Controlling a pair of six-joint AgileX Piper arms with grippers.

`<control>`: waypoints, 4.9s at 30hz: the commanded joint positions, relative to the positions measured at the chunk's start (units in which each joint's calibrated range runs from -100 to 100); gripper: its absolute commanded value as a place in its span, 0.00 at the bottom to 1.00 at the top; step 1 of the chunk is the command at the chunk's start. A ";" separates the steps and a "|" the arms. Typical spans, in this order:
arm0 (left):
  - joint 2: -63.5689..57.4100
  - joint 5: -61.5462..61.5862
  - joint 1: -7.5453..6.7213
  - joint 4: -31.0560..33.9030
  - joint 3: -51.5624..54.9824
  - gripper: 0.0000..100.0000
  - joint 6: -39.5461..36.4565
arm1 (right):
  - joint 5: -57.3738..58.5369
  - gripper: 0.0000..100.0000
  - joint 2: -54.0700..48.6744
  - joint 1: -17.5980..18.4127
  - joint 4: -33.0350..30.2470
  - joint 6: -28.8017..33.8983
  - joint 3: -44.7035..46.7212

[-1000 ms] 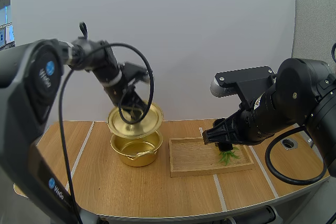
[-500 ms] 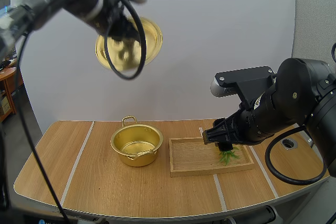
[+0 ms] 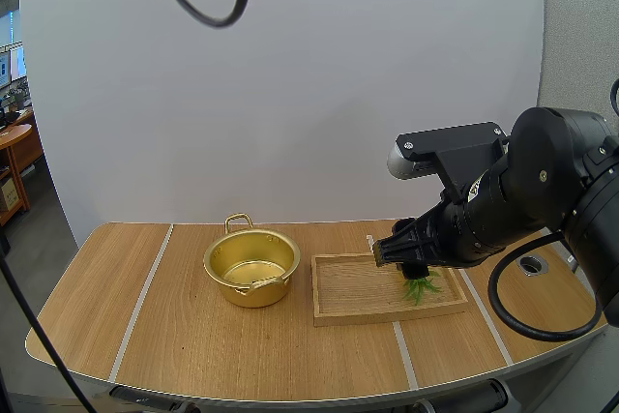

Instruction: Open the pot, put the pineapple inside, and close it

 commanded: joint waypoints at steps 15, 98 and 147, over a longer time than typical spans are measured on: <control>-0.42 -15.09 -0.15 4.05 -7.07 0.00 -2.45 | 0.00 1.00 2.51 -0.32 -1.67 2.31 -0.51; -0.42 -15.09 -0.15 4.05 -7.07 0.00 -2.45 | -39.31 1.00 63.26 -9.93 6.56 -5.88 -17.25; -0.42 -15.09 -0.15 4.05 -7.07 0.00 -2.45 | -48.67 1.00 76.55 -9.93 6.40 -3.63 -17.25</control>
